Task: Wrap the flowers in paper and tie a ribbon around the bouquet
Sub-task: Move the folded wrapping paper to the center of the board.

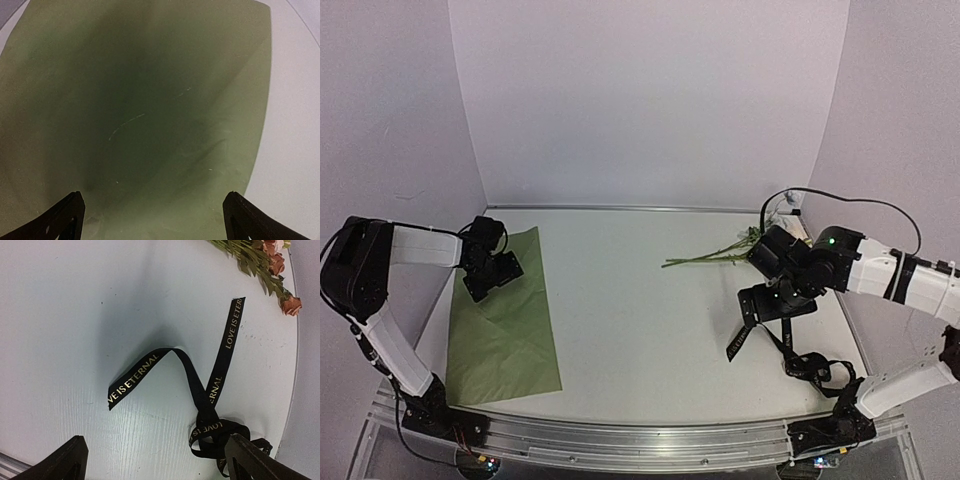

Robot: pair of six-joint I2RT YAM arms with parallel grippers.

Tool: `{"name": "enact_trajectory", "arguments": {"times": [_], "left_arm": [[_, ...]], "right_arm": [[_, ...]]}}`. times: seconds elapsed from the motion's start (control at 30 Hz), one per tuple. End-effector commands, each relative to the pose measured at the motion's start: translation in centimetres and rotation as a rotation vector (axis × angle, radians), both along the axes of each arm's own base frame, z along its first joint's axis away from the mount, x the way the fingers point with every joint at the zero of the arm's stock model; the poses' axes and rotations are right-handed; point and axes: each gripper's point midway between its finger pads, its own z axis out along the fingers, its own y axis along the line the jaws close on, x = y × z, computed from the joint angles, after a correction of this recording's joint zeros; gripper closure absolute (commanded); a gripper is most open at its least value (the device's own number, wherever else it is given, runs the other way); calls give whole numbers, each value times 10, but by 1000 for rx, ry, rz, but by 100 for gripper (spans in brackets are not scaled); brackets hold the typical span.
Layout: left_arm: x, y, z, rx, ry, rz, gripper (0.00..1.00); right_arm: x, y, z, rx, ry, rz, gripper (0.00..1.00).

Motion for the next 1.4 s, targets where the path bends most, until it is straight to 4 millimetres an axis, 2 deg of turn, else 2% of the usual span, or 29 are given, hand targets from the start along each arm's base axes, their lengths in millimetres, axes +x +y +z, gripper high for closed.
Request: {"name": "enact_trajectory", "arguments": {"times": [0.0,0.17,0.3,0.57,0.67,0.73,0.8,0.87,0.93,1.03,1.23,1.3,1.37], "left_arm": [[22,-2,-10,-40,-5,11,0],[34,-19,-17,-100,-1,-41,0],[34,-40,-18,-162,-6,-63,0],[20,-132,-15,-303,-10,-78,0],[23,-160,-3,-351,-40,-95,0],[29,-176,14,-383,-59,-146,0],[32,-181,38,-378,-89,-187,0],[31,-180,65,-371,-128,-220,0],[20,-170,80,-326,-133,-245,0],[-7,-137,92,-224,-119,-232,0],[-62,-61,77,-155,-43,-169,0],[-74,-45,72,-148,-24,-180,0],[-84,-43,69,-180,-14,-219,0]], "right_arm": [[12,14,2,36,-13,16,2],[16,18,-8,35,4,8,2],[18,21,-16,30,21,-1,2],[23,26,-24,31,33,-14,2],[24,34,-28,56,53,-20,2],[25,41,-30,82,74,-29,2],[25,52,-31,122,104,-39,2],[27,66,-32,173,131,-49,2],[28,80,-33,228,154,-61,2],[28,109,-34,309,182,-57,2],[21,169,-49,412,271,-35,2],[21,188,-54,445,294,-28,2],[22,206,-60,474,312,-28,2]]}}
